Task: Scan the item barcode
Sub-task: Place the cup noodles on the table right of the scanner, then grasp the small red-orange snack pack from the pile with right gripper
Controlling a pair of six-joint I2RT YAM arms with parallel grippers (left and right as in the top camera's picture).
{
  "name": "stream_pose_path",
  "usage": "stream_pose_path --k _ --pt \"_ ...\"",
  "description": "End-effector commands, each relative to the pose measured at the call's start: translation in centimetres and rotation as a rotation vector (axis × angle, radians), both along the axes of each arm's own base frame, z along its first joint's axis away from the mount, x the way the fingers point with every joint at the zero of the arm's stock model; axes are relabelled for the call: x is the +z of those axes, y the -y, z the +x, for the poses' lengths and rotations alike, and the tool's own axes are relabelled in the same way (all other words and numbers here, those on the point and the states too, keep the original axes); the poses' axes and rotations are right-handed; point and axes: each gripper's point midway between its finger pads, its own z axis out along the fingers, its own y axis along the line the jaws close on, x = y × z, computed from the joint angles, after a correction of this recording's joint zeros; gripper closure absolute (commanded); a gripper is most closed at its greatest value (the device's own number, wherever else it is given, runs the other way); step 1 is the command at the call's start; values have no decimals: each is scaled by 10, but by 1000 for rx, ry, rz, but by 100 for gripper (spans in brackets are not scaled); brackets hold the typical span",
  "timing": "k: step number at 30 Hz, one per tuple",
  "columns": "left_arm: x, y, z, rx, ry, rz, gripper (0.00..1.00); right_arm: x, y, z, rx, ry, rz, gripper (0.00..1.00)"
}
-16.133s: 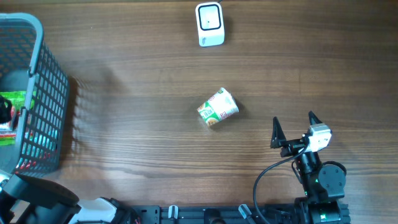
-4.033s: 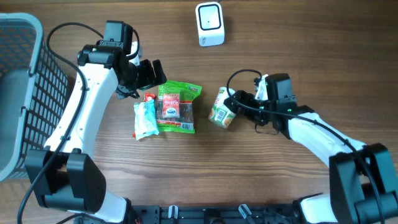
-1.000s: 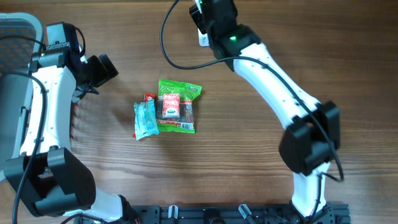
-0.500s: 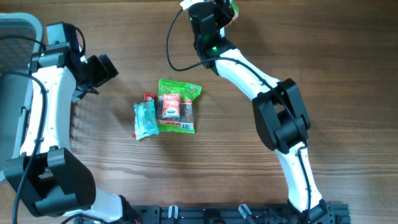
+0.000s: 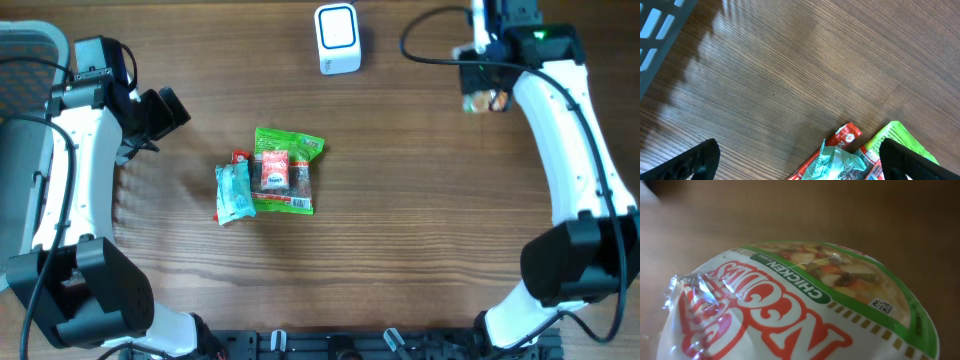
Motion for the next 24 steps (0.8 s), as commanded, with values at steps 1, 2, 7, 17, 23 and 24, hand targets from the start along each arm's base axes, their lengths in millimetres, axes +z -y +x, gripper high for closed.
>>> stream_pose_path --k 1,2,7,17,23,24 --pt "4 -2 1 -2 11 10 0 -86 23 -46 -86 -212 91 45" --pt "4 -2 1 -2 11 10 0 -112 31 -65 -112 -274 93 39" --pt "4 -2 1 -2 11 10 0 -117 37 -76 -129 -294 95 0" --pt "4 -2 1 -2 11 10 0 -27 -59 -72 16 -282 602 62" --pt "4 -2 1 -2 11 10 0 -19 -190 -69 292 -238 747 24" --pt "4 -2 1 -2 11 10 0 -21 -224 -72 344 -224 751 24"
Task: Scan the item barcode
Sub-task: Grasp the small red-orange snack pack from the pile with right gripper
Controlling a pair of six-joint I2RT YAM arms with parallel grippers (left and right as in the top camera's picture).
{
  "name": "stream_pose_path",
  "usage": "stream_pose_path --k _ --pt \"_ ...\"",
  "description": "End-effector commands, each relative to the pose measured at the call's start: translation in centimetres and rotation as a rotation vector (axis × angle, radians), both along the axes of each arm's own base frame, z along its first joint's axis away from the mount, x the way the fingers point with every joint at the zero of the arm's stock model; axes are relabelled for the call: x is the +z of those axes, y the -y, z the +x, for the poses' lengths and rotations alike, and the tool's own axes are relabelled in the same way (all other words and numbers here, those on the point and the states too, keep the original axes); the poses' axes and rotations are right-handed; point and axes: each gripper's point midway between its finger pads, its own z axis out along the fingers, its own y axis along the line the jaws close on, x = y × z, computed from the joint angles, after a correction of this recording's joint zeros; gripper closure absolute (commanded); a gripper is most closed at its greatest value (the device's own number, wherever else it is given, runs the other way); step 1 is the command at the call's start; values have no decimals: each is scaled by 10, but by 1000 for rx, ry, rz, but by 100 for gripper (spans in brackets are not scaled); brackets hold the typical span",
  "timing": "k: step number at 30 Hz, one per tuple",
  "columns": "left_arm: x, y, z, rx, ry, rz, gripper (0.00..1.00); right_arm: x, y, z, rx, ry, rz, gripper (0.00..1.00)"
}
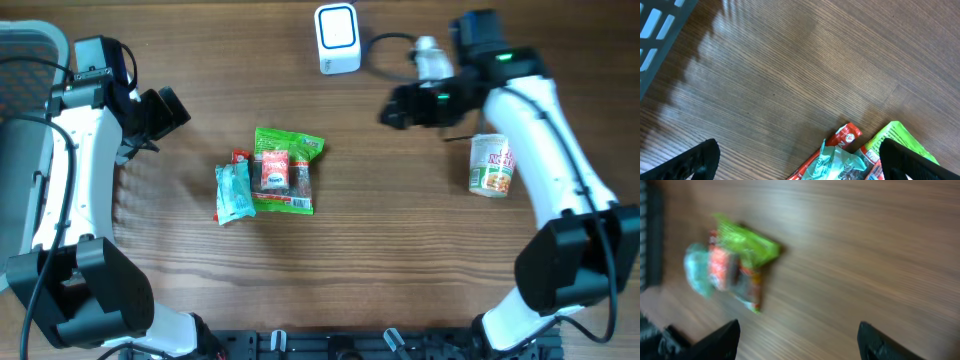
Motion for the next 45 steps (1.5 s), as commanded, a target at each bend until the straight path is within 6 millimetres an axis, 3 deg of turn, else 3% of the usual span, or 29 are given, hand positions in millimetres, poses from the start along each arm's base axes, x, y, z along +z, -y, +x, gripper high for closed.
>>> stream_pose_path --k 1,3,6,9,13,19,21,26,27,28,29,31,34,36,37,41,43,45 --pt "4 -2 1 -2 11 9 0 -3 -82 -19 69 6 74 24" --pt "4 -2 1 -2 11 10 0 -21 -125 -29 53 38 14 24" --pt "4 -2 1 -2 11 10 0 -48 -172 -58 117 55 -35 25" --pt "4 -2 1 -2 11 10 0 -85 -198 -77 142 65 -128 26" --pt "4 -2 1 -2 11 10 0 -109 -209 -61 74 94 -139 28" --pt "4 -2 1 -2 11 9 0 -109 -198 -38 -18 84 -109 36" --pt "4 -2 1 -2 11 9 0 -113 -193 -39 -52 53 -116 45" --pt "4 -1 1 -2 11 10 0 -139 -199 -53 -58 -58 -102 54" --pt "4 -2 1 -2 11 10 0 -140 -201 -55 -50 -72 -96 62" --pt "4 -2 1 -2 11 10 0 -140 -201 -55 -42 -68 -98 85" --pt "4 -2 1 -2 11 10 0 -135 -200 -52 -23 -49 -92 96" --pt "4 -2 1 -2 11 10 0 -111 -201 -47 55 -16 -21 96" --pt "4 -2 1 -2 10 10 0 -52 -189 -34 124 -18 196 96" --pt "4 -2 1 -2 11 10 0 -26 -183 -38 229 -48 355 96" --pt "4 -2 1 -2 11 10 0 -7 -170 -44 306 -101 499 96" --pt "4 -2 1 -2 10 10 0 23 -118 -45 335 -173 713 96" --pt "4 -2 1 -2 11 10 0 39 -82 -48 335 -149 822 96" --pt "4 -2 1 -2 11 10 0 50 -59 -52 322 -108 891 95"
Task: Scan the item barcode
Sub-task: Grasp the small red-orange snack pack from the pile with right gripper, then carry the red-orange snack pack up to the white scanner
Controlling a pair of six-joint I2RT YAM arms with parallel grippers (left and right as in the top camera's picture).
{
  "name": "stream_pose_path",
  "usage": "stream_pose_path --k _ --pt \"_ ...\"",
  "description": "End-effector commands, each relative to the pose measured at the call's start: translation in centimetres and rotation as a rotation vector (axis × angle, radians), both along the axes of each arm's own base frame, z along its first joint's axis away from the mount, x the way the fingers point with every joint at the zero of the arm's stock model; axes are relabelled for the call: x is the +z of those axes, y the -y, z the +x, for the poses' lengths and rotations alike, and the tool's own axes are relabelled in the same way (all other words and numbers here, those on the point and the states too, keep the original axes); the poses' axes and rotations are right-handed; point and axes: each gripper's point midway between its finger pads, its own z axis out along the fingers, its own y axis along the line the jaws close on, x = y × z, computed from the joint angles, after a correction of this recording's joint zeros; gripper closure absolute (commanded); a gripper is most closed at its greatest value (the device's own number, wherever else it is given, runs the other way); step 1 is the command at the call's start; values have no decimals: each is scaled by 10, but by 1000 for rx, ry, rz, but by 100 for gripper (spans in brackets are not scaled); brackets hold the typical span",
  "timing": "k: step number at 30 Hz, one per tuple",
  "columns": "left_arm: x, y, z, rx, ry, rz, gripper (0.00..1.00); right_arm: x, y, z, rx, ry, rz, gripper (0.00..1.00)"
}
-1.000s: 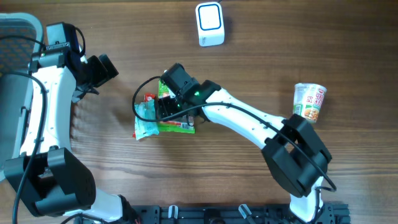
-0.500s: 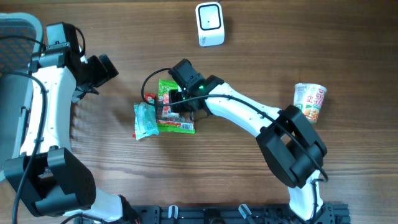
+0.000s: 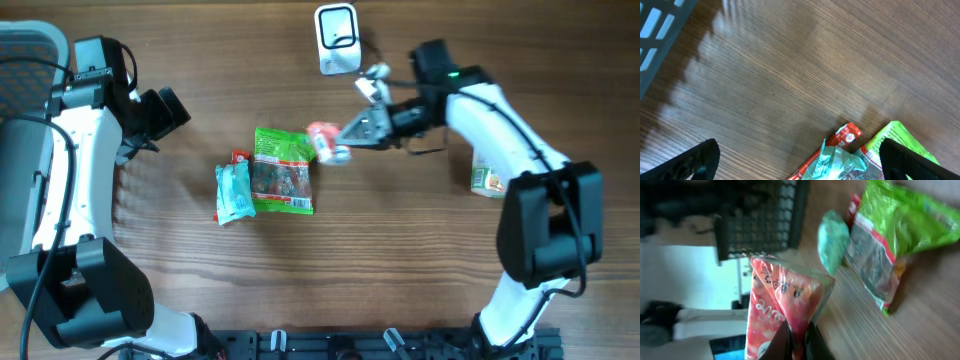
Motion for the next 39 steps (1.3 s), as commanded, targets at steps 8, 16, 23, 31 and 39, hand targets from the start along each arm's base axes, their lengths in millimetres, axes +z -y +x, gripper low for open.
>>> stream_pose_path --k 8,16,23,31,39 --pt "4 -2 1 -2 11 10 0 90 44 -32 -53 343 374 96" --pt "4 -2 1 -2 11 10 0 149 46 -65 -44 437 406 96" --pt "4 -2 1 -2 11 10 0 153 46 -69 -45 418 405 96" --pt "4 -2 1 -2 11 10 0 119 45 -35 -12 440 218 96" --pt "4 -2 1 -2 11 10 0 1 145 69 -571 386 -1009 96"
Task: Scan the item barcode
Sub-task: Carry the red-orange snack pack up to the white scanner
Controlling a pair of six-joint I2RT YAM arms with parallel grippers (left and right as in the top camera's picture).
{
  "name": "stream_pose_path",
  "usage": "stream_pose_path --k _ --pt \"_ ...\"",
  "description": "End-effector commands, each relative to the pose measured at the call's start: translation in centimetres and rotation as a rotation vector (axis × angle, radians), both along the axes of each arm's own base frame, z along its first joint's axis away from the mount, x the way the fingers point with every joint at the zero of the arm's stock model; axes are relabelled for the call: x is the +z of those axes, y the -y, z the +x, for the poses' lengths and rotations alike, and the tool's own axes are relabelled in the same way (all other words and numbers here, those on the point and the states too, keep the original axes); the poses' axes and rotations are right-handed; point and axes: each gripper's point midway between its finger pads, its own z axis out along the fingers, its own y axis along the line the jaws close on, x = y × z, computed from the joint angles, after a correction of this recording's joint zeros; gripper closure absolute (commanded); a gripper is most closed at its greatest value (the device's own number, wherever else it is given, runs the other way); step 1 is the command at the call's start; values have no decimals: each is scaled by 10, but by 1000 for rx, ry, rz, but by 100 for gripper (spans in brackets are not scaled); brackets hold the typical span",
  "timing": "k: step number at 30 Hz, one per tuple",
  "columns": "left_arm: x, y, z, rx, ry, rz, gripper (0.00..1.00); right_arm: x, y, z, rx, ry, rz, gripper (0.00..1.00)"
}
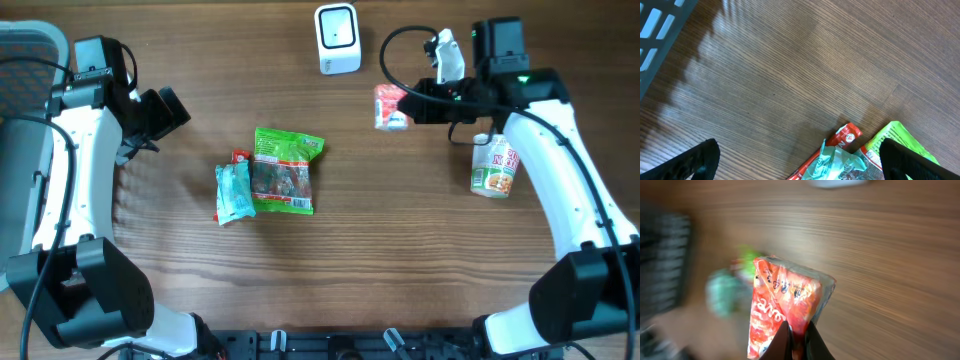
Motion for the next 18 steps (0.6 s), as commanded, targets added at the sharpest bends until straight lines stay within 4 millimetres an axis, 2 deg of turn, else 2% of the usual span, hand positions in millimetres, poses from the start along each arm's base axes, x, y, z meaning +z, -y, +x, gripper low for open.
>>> stream_pose_path --k 1,2,4,8,13,15,16,18 --pt "4 -2 1 -2 12 10 0 -8 46 11 -225 36 -337 96" --pt "4 -2 1 -2 12 10 0 -3 46 10 -224 30 -338 96" --pt "4 -2 1 -2 12 10 0 19 48 9 -221 42 -348 96" --pt "4 -2 1 -2 12 10 0 99 59 18 -275 162 -376 96" --pt "4 -2 1 -2 12 10 0 178 62 35 -285 287 -404 96" --pt "4 -2 1 -2 12 10 0 188 55 45 -287 321 -418 96" --pt "4 -2 1 -2 12 10 0 185 46 51 -278 333 -437 96" --pt "4 -2 1 -2 12 10 0 166 26 66 -241 339 -511 96"
